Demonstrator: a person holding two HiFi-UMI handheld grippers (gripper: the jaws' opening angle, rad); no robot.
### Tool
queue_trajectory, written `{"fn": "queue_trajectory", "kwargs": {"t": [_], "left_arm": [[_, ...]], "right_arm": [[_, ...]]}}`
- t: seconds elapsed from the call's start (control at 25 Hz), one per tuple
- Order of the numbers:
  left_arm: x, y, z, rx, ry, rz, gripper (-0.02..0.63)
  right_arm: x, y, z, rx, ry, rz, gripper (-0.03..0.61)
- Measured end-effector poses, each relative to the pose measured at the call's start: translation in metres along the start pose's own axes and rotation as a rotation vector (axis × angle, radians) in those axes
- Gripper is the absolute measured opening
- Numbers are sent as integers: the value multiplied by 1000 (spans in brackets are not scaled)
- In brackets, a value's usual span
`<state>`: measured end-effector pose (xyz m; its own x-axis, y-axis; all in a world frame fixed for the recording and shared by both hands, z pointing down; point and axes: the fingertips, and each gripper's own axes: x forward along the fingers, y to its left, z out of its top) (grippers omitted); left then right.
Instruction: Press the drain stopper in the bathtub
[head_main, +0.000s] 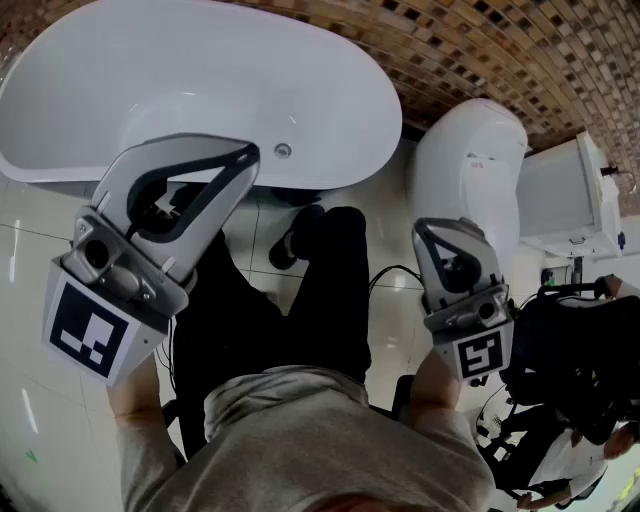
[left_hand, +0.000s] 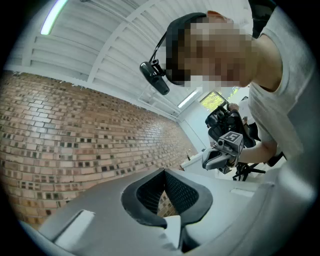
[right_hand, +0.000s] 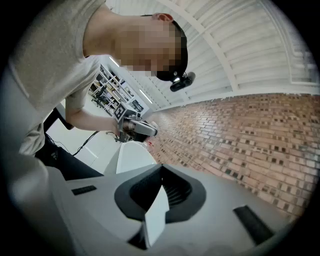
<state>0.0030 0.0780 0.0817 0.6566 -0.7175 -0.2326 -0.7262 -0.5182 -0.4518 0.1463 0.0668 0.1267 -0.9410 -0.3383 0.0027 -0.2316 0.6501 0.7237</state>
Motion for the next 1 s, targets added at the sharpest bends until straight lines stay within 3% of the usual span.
{"fn": "queue_trajectory", "kwargs": {"t": [0.12,0.24,0.4,0.48,0.64,1.0], "left_arm": [[3,16,-45,27,41,13,-3],[14,42,-102,-30,83,29,-3],[32,65,-165,-95,94,36,-3],[40,70,-199,-111,111,26,-3],[58,76,-265,-235,108,18,-3],[101,110,-381,-354,152,13,-5]], "right_arm": [[27,14,-34,15,33,71,0],[67,17,-83,36,64,167,0],[112,19,-195,237,314,212,0],[142,20,-238,306,344,226,0],[199,39,-324,317,392,303,0],[268,129,-511,472,724,581,0]]}}
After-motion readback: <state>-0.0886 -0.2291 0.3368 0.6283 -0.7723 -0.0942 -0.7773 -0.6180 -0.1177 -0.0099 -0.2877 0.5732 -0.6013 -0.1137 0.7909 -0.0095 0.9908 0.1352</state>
